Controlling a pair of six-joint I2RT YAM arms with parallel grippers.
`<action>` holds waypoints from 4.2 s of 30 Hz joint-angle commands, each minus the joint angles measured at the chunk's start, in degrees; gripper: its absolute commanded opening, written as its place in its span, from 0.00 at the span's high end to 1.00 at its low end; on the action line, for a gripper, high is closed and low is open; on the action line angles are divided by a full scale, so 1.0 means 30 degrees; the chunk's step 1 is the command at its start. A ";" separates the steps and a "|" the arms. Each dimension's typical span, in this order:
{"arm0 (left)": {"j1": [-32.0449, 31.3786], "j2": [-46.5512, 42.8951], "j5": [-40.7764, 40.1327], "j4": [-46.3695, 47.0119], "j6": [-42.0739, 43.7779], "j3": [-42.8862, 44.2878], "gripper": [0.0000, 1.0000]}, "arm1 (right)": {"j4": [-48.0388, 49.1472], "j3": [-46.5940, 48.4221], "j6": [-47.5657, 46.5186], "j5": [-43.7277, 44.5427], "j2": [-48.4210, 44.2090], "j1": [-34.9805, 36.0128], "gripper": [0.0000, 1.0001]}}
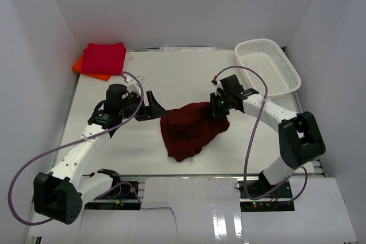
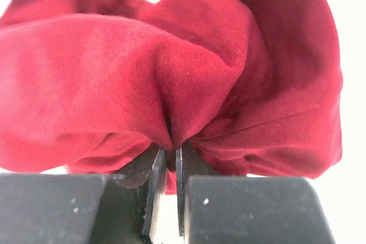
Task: Fold and stack the t-shirts
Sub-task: Flatten out the tshirt
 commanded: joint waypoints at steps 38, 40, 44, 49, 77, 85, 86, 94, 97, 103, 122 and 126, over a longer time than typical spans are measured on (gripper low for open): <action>-0.1098 0.4043 -0.4692 -0.2765 0.2264 0.4091 0.16 | -0.4694 0.5527 -0.4693 0.3074 0.0484 0.0521 0.19; -0.1127 0.4511 -0.4839 -0.2794 0.2410 0.4470 0.16 | -0.4577 0.5554 -0.4694 0.3249 0.1099 0.0521 0.19; -0.1127 0.5127 -0.5073 -0.3116 0.2674 0.5290 0.16 | -0.4109 0.5935 -0.4781 0.3280 0.2417 0.0522 0.20; -0.1156 0.5128 -0.5162 -0.3438 0.2821 0.5586 0.16 | -0.3141 0.6695 -0.4928 0.3132 0.4233 0.0550 0.21; -0.1156 0.4836 -0.6742 -0.3995 0.2909 0.4794 0.16 | -0.0064 0.9859 -0.2733 -0.3569 0.6846 0.0521 0.92; -0.1156 0.4512 -0.7475 -0.4083 0.3260 0.5410 0.16 | -0.1645 1.4134 -0.1004 -0.9753 0.5262 0.0492 0.92; -0.1156 0.4513 -0.7737 -0.4141 0.3347 0.5468 0.16 | -0.1762 1.4951 -0.0451 -1.0657 0.5087 0.0463 0.92; -0.1156 0.4484 -0.9057 -0.3733 0.4197 0.6317 0.16 | 0.3177 1.5225 0.5552 -1.5760 0.3505 -0.0005 0.92; -0.1156 0.4309 -0.8972 -0.2972 0.4403 0.6640 0.16 | 0.5236 1.5075 0.7429 -1.6554 0.2947 -0.0211 0.92; -0.1156 0.3549 -0.6486 -0.1625 0.4314 0.6641 0.16 | 0.5472 1.6919 0.8604 -1.7111 0.3122 -0.0591 0.92; -0.1156 -0.1113 -0.2322 0.3849 0.4872 0.4942 0.15 | 1.8868 1.4993 1.8809 -1.8431 0.3827 -0.2320 0.92; -0.1185 -0.0499 -0.1269 0.4821 0.4667 0.5321 0.15 | 1.5350 1.4754 1.5964 -1.8050 0.3241 -0.2291 0.92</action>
